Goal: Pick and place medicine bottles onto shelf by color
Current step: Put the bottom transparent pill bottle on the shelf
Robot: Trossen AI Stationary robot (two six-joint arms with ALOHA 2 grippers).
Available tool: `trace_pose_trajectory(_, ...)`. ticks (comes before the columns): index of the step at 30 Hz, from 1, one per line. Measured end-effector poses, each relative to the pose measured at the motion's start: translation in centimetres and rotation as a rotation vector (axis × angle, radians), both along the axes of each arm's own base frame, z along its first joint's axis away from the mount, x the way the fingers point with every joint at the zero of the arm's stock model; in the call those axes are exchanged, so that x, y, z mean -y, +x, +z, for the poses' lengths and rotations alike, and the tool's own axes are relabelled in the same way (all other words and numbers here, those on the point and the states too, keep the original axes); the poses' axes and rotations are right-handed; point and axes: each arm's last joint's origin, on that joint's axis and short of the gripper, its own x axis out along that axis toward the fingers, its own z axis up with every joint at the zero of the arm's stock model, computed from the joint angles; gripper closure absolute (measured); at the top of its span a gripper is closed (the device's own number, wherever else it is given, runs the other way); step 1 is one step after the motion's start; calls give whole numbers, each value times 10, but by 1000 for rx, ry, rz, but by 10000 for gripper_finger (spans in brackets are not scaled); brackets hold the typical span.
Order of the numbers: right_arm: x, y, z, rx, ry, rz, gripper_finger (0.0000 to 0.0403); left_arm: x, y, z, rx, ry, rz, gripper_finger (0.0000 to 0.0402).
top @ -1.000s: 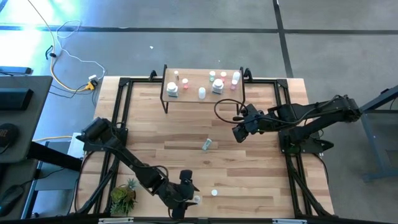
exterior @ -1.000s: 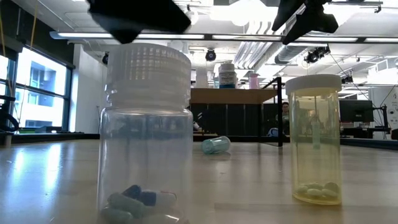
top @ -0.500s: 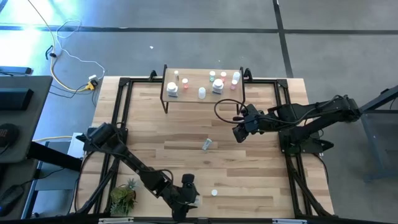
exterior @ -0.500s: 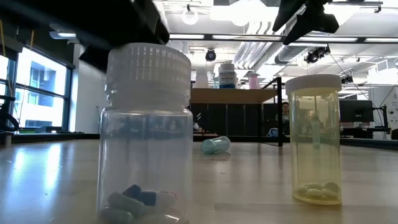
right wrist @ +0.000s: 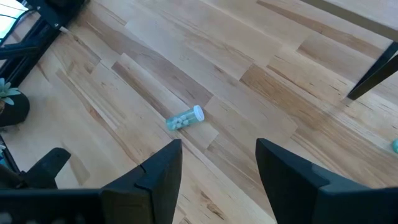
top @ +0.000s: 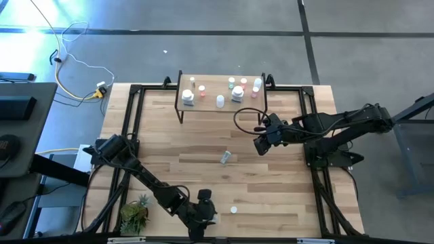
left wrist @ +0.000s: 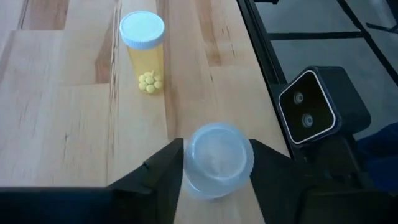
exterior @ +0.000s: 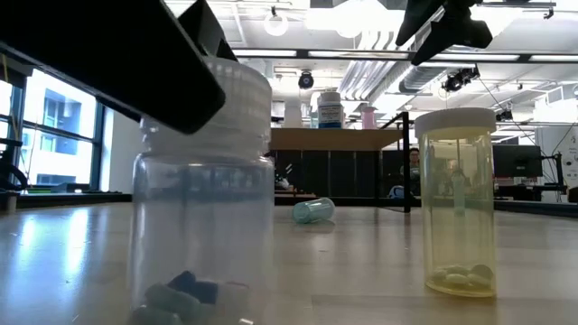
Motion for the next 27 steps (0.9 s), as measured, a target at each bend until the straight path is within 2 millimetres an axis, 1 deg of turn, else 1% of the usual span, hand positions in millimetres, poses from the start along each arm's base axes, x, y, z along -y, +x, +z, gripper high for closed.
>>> trace_pose_trajectory(3, 0, 0, 0, 0, 0, 0, 208, 0, 0, 0, 0, -2, 0, 265)
trace_pose_trajectory(5, 0, 0, 0, 2, 6, -8, 208, 0, 0, 0, 0, -4, 2, 275)
trace_pose_trajectory(8, 0, 0, 0, 6, 14, -19, 208, -2, 1, 0, -3, -19, 21, 275)
trace_pose_trajectory(13, 0, 2, -2, -3, 7, -16, 208, -9, 4, 4, -4, -31, 46, 262)
trace_pose_trajectory(17, -1, 7, -6, -25, 3, -16, 208, -22, 7, 13, -5, -10, 62, 264)
trace_pose_trajectory(22, -3, 17, -18, -77, -6, -12, 208, -45, 11, 23, -39, 24, 97, 265)
trace_pose_trajectory(27, -5, 24, -27, -119, -9, -13, 208, -66, 11, 44, -29, 64, 109, 264)
